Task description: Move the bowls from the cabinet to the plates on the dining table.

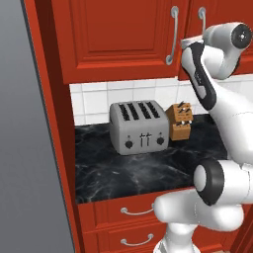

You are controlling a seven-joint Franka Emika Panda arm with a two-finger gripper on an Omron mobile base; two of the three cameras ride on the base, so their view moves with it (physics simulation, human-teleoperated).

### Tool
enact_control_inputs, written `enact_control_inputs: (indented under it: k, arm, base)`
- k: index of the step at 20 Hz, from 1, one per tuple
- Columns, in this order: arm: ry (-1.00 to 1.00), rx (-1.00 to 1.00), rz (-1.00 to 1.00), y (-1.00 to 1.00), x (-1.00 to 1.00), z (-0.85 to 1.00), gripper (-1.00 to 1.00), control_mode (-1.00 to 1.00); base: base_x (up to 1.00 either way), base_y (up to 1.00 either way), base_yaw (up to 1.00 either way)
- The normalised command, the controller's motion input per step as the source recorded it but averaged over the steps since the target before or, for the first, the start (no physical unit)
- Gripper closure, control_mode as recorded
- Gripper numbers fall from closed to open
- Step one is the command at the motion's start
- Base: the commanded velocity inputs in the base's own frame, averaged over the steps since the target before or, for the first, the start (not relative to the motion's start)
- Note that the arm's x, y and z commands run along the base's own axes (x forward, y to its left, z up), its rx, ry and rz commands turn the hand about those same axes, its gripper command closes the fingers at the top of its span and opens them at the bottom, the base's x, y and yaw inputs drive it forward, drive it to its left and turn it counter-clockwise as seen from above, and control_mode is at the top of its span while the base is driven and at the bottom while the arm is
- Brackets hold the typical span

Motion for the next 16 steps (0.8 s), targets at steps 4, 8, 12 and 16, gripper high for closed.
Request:
enact_control_inputs:
  k: [4, 8, 12, 16]
  arm:
    - [-0.17, 0.00, 0.04, -0.18, -0.95, 0.23, 1.00, -1.00]
    - [-0.18, 0.00, 0.05, -0.22, -0.99, 0.27, 1.00, -1.00]
    - [-0.17, 0.00, 0.07, -0.22, -0.99, 0.34, 1.00, -1.00]
    - [-0.15, 0.00, 0.07, -0.20, -0.91, 0.36, -1.00, -1.00]
  base:
    - [0.00, 0.00, 0.00]
    - [0.00, 0.00, 0.00]
    - [0.00, 0.00, 0.00]
    - [0.00, 0.00, 0.00]
